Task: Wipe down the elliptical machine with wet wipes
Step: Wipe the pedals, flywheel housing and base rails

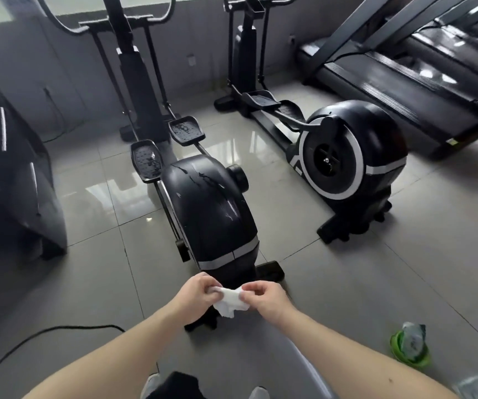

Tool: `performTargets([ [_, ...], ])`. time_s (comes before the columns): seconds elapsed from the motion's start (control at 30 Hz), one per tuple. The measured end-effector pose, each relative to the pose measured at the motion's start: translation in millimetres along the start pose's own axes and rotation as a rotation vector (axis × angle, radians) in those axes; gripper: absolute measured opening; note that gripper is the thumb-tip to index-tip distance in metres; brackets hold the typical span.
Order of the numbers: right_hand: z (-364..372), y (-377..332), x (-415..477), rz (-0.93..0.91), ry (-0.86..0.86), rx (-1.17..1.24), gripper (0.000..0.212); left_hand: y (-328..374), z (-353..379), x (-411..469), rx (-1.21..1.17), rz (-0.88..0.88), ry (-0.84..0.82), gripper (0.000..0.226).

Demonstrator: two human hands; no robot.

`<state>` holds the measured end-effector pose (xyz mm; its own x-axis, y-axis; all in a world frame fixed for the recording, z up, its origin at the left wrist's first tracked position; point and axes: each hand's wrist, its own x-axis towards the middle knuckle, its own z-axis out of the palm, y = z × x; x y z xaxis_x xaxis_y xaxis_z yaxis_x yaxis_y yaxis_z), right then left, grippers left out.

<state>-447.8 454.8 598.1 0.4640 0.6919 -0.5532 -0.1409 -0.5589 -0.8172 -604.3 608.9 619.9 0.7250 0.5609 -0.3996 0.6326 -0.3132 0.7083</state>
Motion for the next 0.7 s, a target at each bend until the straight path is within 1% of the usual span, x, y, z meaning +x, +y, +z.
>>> performTargets([
  [0.03, 8, 2, 0, 0.002, -0.019, -0.053, 0.031, -8, -2, 0, -0.017, -0.005, -0.001, 0.008],
  [0.07, 18, 1, -1, 0.016, -0.015, -0.109, 0.03, -15, -7, 2, -0.04, -0.013, -0.001, 0.006],
  [0.13, 42, -2, 2, 0.041, 0.044, -0.185, 0.014, -32, -17, 3, -0.096, -0.026, 0.0, 0.004],
  [0.17, 56, -3, 3, 0.04, 0.084, -0.2, 0.01, -41, -22, 4, -0.137, -0.042, 0.0, 0.004],
  [0.23, 84, -7, 6, 0.067, 0.15, -0.11, 0.01, -67, -33, 9, -0.224, -0.077, 0.001, 0.009],
  [0.33, 130, -10, 15, 0.117, 0.242, 0.049, 0.01, -106, -48, 23, -0.281, -0.121, -0.033, 0.016],
  [0.4, 158, -7, 24, 0.153, 0.321, 0.144, 0.012, -129, -53, 34, -0.315, -0.138, -0.077, 0.015],
  [0.5, 190, -1, 35, 0.251, 0.432, 0.383, 0.013, -150, -54, 45, -0.327, -0.157, -0.132, 0.01],
  [0.53, 196, 5, 39, 0.283, 0.467, 0.421, 0.013, -155, -52, 48, -0.329, -0.156, -0.156, 0.01],
  [0.63, 207, 33, 56, 0.366, 0.58, 0.406, 0.011, -164, -40, 58, -0.294, -0.112, -0.234, 0.003],
  [0.7, 208, 56, 69, 0.415, 0.679, 0.328, 0.014, -172, -26, 65, -0.269, -0.097, -0.267, 0.005],
])
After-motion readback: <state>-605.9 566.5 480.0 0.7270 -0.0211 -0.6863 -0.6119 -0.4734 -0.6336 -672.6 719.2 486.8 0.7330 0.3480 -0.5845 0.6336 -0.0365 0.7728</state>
